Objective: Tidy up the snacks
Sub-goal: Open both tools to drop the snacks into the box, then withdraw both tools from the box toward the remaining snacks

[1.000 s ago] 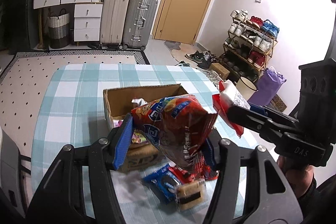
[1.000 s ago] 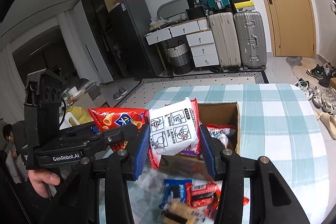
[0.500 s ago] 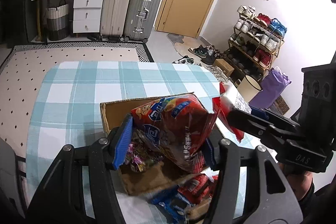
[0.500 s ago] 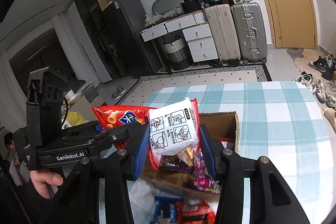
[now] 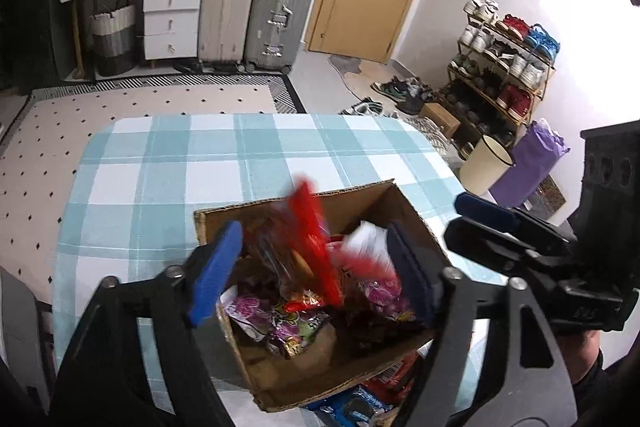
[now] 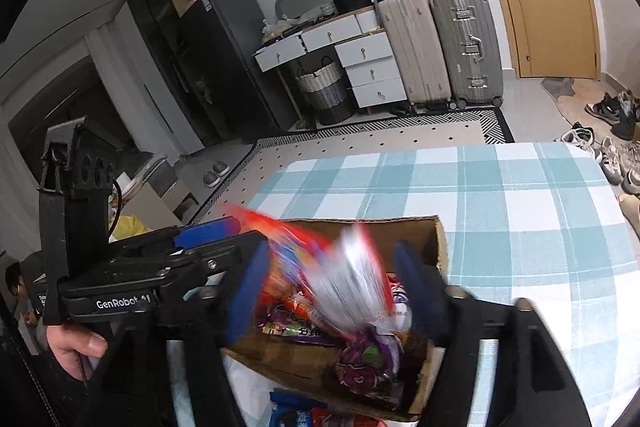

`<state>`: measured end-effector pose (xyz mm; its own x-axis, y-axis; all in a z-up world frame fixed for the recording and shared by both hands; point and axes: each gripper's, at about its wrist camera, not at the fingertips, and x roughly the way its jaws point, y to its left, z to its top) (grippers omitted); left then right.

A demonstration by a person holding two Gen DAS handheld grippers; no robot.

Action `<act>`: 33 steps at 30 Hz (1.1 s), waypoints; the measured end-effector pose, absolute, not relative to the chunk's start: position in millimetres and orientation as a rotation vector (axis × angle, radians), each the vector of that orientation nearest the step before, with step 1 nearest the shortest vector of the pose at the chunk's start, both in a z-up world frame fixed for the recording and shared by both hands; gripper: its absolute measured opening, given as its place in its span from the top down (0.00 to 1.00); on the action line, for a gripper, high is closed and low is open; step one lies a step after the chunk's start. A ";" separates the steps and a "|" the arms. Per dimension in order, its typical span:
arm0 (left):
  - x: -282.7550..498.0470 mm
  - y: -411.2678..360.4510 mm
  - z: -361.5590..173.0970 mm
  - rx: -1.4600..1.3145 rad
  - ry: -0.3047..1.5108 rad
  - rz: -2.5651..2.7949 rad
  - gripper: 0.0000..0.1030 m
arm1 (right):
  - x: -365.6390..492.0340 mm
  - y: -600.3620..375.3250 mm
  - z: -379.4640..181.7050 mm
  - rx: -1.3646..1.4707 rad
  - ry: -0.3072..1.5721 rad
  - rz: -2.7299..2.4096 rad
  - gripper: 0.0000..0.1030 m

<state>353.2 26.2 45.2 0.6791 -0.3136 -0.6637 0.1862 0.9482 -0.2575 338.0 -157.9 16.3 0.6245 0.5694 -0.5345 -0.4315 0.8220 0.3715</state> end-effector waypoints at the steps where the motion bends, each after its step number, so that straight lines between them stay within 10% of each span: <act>1: 352.3 27.2 45.6 -0.178 0.771 -0.284 0.25 | 337.5 -159.6 16.5 0.216 0.682 0.579 0.29; 33: 244.3 37.2 71.1 -0.140 0.726 -0.197 0.19 | 248.7 -184.3 56.6 0.183 0.590 0.527 0.11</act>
